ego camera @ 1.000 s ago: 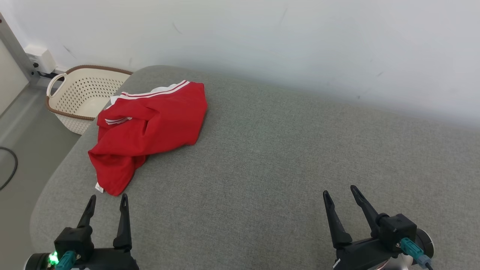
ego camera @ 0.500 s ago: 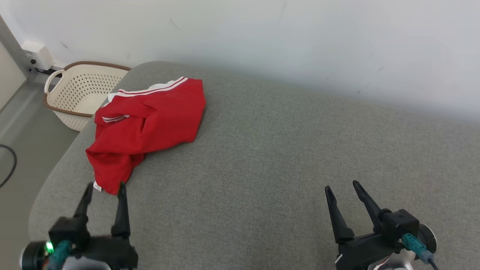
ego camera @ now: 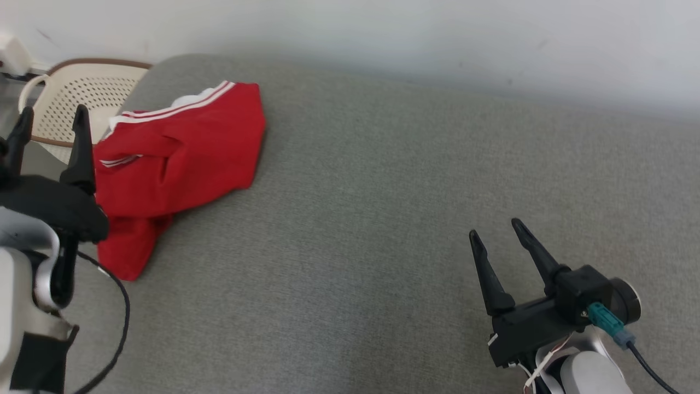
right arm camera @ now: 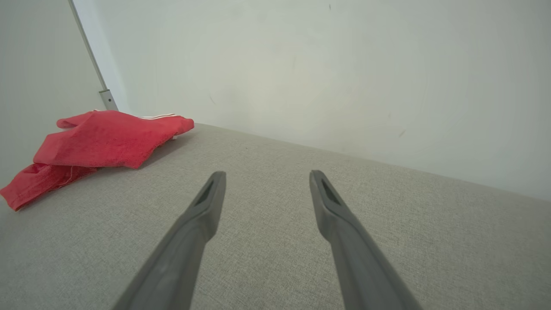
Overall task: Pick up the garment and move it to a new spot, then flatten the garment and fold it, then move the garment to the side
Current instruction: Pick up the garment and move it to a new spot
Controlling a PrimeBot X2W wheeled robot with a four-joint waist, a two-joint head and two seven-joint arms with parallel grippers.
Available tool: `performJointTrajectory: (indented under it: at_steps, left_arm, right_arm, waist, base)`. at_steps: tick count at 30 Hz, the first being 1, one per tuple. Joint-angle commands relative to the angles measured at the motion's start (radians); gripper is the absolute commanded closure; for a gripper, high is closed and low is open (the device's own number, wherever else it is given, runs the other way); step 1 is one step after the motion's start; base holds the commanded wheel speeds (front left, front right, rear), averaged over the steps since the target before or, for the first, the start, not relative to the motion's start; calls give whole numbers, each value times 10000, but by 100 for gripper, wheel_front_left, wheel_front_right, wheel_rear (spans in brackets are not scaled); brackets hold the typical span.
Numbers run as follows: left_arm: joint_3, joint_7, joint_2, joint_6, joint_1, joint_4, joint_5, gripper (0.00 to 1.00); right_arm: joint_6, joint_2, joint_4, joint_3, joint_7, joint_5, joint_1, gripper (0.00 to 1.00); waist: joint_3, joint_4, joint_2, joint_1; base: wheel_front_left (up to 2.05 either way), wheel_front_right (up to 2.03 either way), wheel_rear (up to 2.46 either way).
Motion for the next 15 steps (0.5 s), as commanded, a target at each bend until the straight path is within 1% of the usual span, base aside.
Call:
performJointTrajectory:
  at_steps: [1, 5, 10, 14, 15]
  left_arm:
    - [50, 269, 68, -120, -244, 536, -213, 0]
    - [-50, 697, 201, -473, -1048, 2053, -516, 0]
    - [-182, 795, 217, -855, -1727, 3724, -716, 0]
    - [-183, 866, 286, -994, -2123, 4945, -862, 0]
    - [-183, 866, 286, -994, -2123, 4945, -862, 0]
  right_arm:
    - [33, -89, -22, 47, 19, -15, -170, 0]
    - [33, -191, -2, 82, 5, -39, -466, 0]
    - [33, -303, 8, 185, -32, -49, -727, 0]
    - [23, -327, 51, 294, -100, 0, -887, 0]
    - [23, -327, 51, 294, -100, 0, -887, 0]
  waist:
    - [756, -647, -1, -1]
    - [1274, -997, -1, -1]
    - [1766, -1308, -1, -1]
    - [2001, -1524, -1, -1]
    - [2001, -1524, -1, -1]
  base:
    - [0, 0, 0]
    - [0, 0, 0]
    - [0, 0, 0]
    - [0, 0, 0]
    - [0, 0, 0]
